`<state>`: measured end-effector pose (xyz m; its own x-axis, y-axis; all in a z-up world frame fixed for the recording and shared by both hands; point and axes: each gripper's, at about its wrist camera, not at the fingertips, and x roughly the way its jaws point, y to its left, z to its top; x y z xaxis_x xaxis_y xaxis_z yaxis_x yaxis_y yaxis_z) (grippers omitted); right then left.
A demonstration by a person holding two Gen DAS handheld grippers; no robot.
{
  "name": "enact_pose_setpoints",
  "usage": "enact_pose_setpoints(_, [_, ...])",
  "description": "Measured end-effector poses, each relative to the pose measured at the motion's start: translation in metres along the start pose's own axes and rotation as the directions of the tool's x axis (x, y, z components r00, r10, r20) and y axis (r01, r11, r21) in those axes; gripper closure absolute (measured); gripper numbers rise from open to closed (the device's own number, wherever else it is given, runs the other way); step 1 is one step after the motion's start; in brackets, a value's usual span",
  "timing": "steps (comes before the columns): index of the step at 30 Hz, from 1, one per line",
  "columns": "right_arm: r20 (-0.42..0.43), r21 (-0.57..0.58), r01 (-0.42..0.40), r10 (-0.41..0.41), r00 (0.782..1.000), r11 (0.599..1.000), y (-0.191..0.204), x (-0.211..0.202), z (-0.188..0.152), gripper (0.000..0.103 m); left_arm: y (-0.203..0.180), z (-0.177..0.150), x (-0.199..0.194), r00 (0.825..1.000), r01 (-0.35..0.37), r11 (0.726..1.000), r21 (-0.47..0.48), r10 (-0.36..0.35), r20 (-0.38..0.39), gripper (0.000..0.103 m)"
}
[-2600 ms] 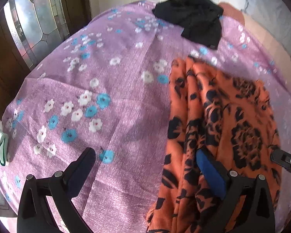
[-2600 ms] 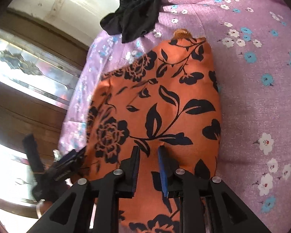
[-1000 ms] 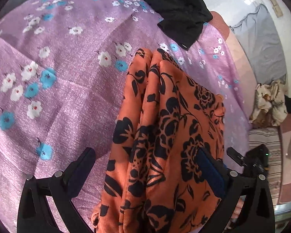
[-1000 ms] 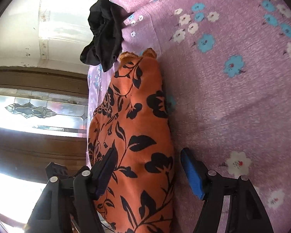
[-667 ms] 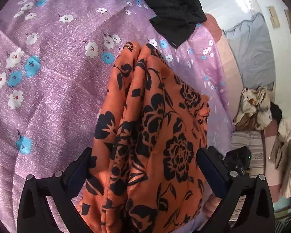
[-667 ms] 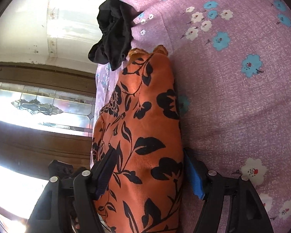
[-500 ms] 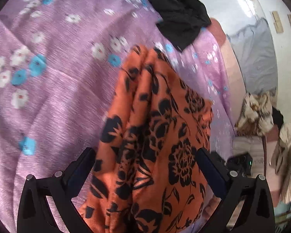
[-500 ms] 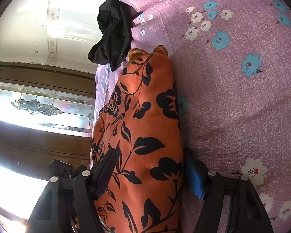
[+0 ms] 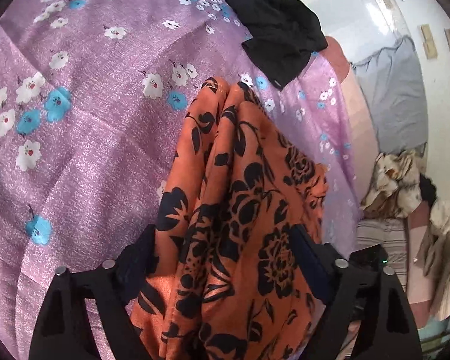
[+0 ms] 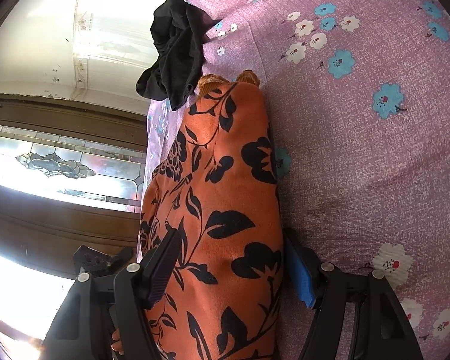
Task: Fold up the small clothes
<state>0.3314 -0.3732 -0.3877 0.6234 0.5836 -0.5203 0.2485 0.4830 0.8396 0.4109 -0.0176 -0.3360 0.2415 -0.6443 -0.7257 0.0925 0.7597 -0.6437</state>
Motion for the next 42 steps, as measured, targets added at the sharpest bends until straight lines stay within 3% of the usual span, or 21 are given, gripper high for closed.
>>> enact_pose_setpoints(3, [0.001,0.0,0.0,0.0,1.0,1.0,0.0,0.0,0.0,0.032,-0.001,0.0,0.0,1.0,0.012,1.0,-0.004,-0.012,0.011,0.028])
enact_pose_setpoints(7, [0.011,0.005,0.003,-0.003,1.0,1.0,0.0,-0.001,0.0,0.036,0.0,0.0,0.002,1.0,-0.012,1.0,-0.004,0.012,0.002,0.026])
enact_pose_setpoints(11, [0.034,-0.003,0.04,-0.039,0.999,0.999,0.002,-0.002,-0.003,0.049,-0.003,-0.002,0.004,1.0,-0.023,1.0,0.015,0.023,-0.005,0.024])
enact_pose_setpoints(17, [0.058,-0.067,0.078,-0.074,0.996,0.995,0.011,0.005,-0.006,0.047,-0.008,-0.004,0.005,1.0,-0.02,0.999,0.034,0.02,-0.001,0.026])
enact_pose_setpoints(20, [0.077,-0.095,0.09,-0.083,0.994,0.991,0.015,0.007,-0.009,0.047,-0.008,-0.006,0.006,0.999,-0.048,0.998,0.04,0.048,0.013,0.04])
enact_pose_setpoints(22, [0.084,-0.1,0.077,-0.069,0.994,0.992,0.017,0.007,-0.01,0.057,-0.006,-0.006,0.006,0.998,-0.057,0.998,0.035,0.057,0.022,0.048])
enact_pose_setpoints(31, [0.17,-0.166,0.086,-0.057,0.984,0.982,0.042,-0.01,-0.019,0.067,-0.025,-0.008,-0.004,0.995,-0.052,0.994,0.092,0.044,0.086,0.071])
enact_pose_setpoints(36, [0.235,-0.22,0.107,-0.054,0.97,0.97,0.059,-0.038,-0.02,0.068,-0.053,-0.015,0.002,0.997,-0.017,0.986,0.165,0.004,0.078,0.073])
enact_pose_setpoints(42, [0.279,-0.206,0.16,-0.099,0.955,0.965,0.056,-0.082,-0.017,0.068,-0.093,-0.034,0.023,0.999,0.03,0.971,0.237,-0.037,0.026,0.073])
